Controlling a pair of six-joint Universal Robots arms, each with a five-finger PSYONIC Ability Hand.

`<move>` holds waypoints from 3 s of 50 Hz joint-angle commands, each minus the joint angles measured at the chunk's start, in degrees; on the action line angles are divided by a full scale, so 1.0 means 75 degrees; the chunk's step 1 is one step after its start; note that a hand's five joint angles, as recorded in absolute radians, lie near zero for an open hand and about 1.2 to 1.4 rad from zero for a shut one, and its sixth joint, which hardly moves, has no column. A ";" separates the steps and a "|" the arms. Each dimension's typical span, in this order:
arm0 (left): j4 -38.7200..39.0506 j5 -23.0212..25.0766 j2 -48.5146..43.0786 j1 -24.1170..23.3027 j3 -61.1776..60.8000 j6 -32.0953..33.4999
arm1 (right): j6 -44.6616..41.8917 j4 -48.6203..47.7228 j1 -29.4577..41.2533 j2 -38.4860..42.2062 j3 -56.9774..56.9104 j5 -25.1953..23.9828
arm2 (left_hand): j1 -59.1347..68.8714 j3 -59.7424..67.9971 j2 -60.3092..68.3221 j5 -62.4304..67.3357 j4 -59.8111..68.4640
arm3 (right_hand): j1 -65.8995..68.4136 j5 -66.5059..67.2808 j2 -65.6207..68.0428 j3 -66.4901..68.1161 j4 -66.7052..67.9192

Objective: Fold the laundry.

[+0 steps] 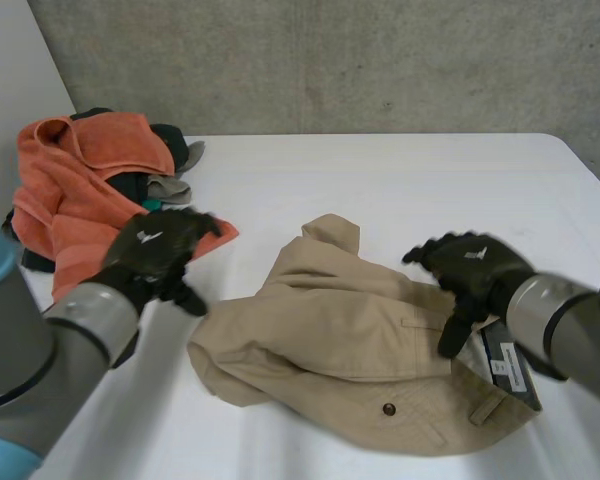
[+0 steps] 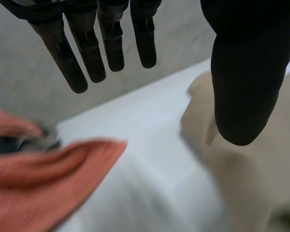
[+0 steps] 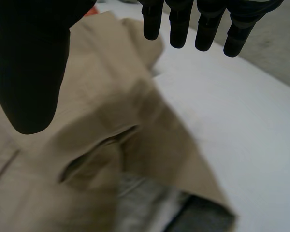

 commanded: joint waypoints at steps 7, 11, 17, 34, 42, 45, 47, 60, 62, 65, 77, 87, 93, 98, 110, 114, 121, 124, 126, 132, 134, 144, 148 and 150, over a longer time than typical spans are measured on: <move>-0.0017 0.1779 -0.0473 0.1517 -0.0942 0.0014 | -0.0234 -0.2943 0.1230 -0.0375 0.2305 0.0514 | 0.0074 0.0159 0.0184 0.0306 0.0264 | 0.0552 0.0604 0.0670 0.0676 0.0682; -0.0052 0.2131 -0.1047 0.1470 -0.0930 0.0014 | -0.0690 -0.3260 0.1581 -0.0844 0.2751 0.0784 | 0.0119 0.0204 0.0229 0.0351 0.0309 | 0.0754 0.0807 0.0872 0.0878 0.0884; -0.0052 0.2190 -0.1458 0.1411 -0.0883 0.0025 | -0.1487 -0.3319 0.1805 -0.1185 0.3208 0.0890 | 0.0432 0.0517 0.0542 0.0664 0.0622 | 0.1068 0.1121 0.1186 0.1192 0.1199; 0.0007 0.2062 -0.1775 0.0451 -0.0111 -0.0022 | -0.1664 -0.6962 0.1582 0.1029 0.3174 0.0983 | 0.7383 0.7468 0.7493 0.7615 0.7573 | 0.8953 0.9006 0.9071 0.9077 0.9083; -0.0029 0.1464 -0.0324 0.0310 0.0745 0.0002 | -0.2577 -0.6568 0.1138 -0.0488 0.2285 0.1113 | 0.7383 0.7468 0.7493 0.7615 0.7573 | 0.8955 0.9008 0.9074 0.9079 0.9086; -0.0017 0.1358 0.0532 0.0298 0.1061 -0.0033 | -0.2602 -0.5818 0.0821 -0.1159 0.1793 0.1043 | 0.7383 0.7468 0.7493 0.7615 0.7573 | 0.8955 0.9008 0.9074 0.9079 0.9086; -0.0040 0.1347 0.1046 0.0298 0.1342 -0.0010 | -0.2567 -0.4776 0.0587 -0.1430 0.1125 0.1007 | 0.7383 0.7468 0.7493 0.7615 0.7573 | 0.8955 0.9008 0.9074 0.9079 0.9086; -0.1106 0.1335 0.0128 0.0298 0.2443 0.0948 | -0.2379 -0.0003 -0.0609 -0.0578 -0.2591 0.0258 | 0.7383 0.7468 0.7493 0.7615 0.7573 | 0.8955 0.9008 0.9074 0.9079 0.9086; -0.1083 0.1300 -0.0390 0.0251 0.2714 0.1336 | -0.2216 0.0009 -0.0586 0.0123 -0.3069 0.0129 | 0.7383 0.7468 0.7493 0.7615 0.7573 | 0.8955 0.9008 0.9074 0.9079 0.9086; -0.1013 0.1171 -0.1504 0.0029 0.3709 0.2040 | -0.2040 -0.0002 -0.0586 0.0735 -0.3633 0.0105 | 0.7383 0.7468 0.7493 0.7615 0.7573 | 0.8955 0.9008 0.9074 0.9079 0.9086; 0.3948 -0.0082 -0.3087 -0.0300 0.7612 0.2124 | 0.0924 -0.2812 -0.0527 0.2870 -0.8135 0.0842 | 0.7383 0.7468 0.7493 0.7615 0.7573 | 0.8955 0.9008 0.9074 0.9079 0.9086; 0.3723 -0.0341 -0.3427 -0.0218 0.8070 0.1490 | 0.1312 -0.3473 -0.0516 0.2752 -0.8053 0.0762 | 0.7383 0.7468 0.7493 0.7615 0.7573 | 0.8955 0.9008 0.9074 0.9079 0.9086; 0.3241 -0.0142 -0.3369 -0.0206 0.6584 0.1502 | 0.1324 -0.2406 -0.0516 0.3103 -0.7620 0.0129 | 0.7383 0.7468 0.7493 0.7615 0.7573 | 0.8955 0.9008 0.9074 0.9079 0.9086; 0.3136 0.0104 -0.3357 -0.0323 0.5108 0.1560 | 0.1114 -0.1657 -0.0516 0.3654 -0.6802 -0.0012 | 0.7383 0.7468 0.7493 0.7615 0.7573 | 0.8955 0.9008 0.9074 0.9079 0.9086; 0.1393 0.0316 -0.3043 -0.0710 0.1664 0.3221 | -0.1429 -0.0320 -0.0527 0.4229 -0.4539 0.0081 | 0.7383 0.7468 0.7493 0.7615 0.7573 | 0.8955 0.9008 0.9074 0.9079 0.9086; 0.0432 0.0280 -0.1908 -0.0733 0.0808 0.3949 | -0.1816 0.0172 -0.0551 0.3669 -0.3578 0.0093 | 0.7383 0.7468 0.7493 0.7615 0.7573 | 0.8955 0.9008 0.9074 0.9079 0.9086; -0.1900 0.0280 0.0016 -0.0944 -0.0050 0.4420 | -0.2729 0.1251 -0.0609 0.1349 -0.1622 -0.0235 | 0.7383 0.7468 0.7493 0.7615 0.7573 | 0.8955 0.9008 0.9074 0.9079 0.9086; -0.3910 0.0350 0.0894 -0.1166 -0.0413 0.4478 | -0.3490 0.1602 -0.0609 0.0587 -0.0591 -0.0352 | 0.7383 0.7468 0.7493 0.7615 0.7573 | 0.8955 0.9008 0.9074 0.9079 0.9086; -0.4537 0.0385 0.1107 -0.1248 -0.0542 0.4467 | -0.4377 0.2010 -0.0644 -0.0056 0.0285 -0.0329 | 0.7383 0.7468 0.7493 0.7615 0.7573 | 0.8955 0.9008 0.9074 0.9079 0.9086; -0.6015 0.0654 0.1248 -0.2324 -0.0813 0.4443 | -0.5929 0.2809 -0.1090 -0.1219 0.1906 -0.0434 | 0.7383 0.7468 0.7493 0.7615 0.7573 | 0.8955 0.9008 0.9074 0.9079 0.9086; -0.6052 0.0667 0.1248 -0.2526 -0.0754 0.4455 | -0.6000 0.2857 -0.1148 -0.1465 0.2164 -0.0562 | 0.7383 0.7468 0.7493 0.7615 0.7573 | 0.8955 0.9008 0.9074 0.9079 0.9086; -0.3712 0.0515 -0.0379 -0.1988 0.1376 0.4549 | -0.4413 0.1713 -0.1512 -0.0791 0.0763 -0.1278 | 0.7383 0.7468 0.7493 0.7615 0.7573 | 0.8955 0.9008 0.9074 0.9079 0.9086; -0.2352 0.0152 -0.1234 -0.1613 0.2466 0.4525 | -0.3239 0.0529 -0.1453 0.0206 -0.0186 -0.1091 | 0.7383 0.7468 0.7493 0.7615 0.7573 | 0.8955 0.9008 0.9074 0.9079 0.9086; -0.1569 -0.0210 -0.1830 -0.1438 0.3120 0.4525 | -0.2978 0.0117 -0.1418 0.0455 -0.0470 -0.0962 | 0.7383 0.7468 0.7493 0.7615 0.7573 | 0.8955 0.9008 0.9074 0.9079 0.9086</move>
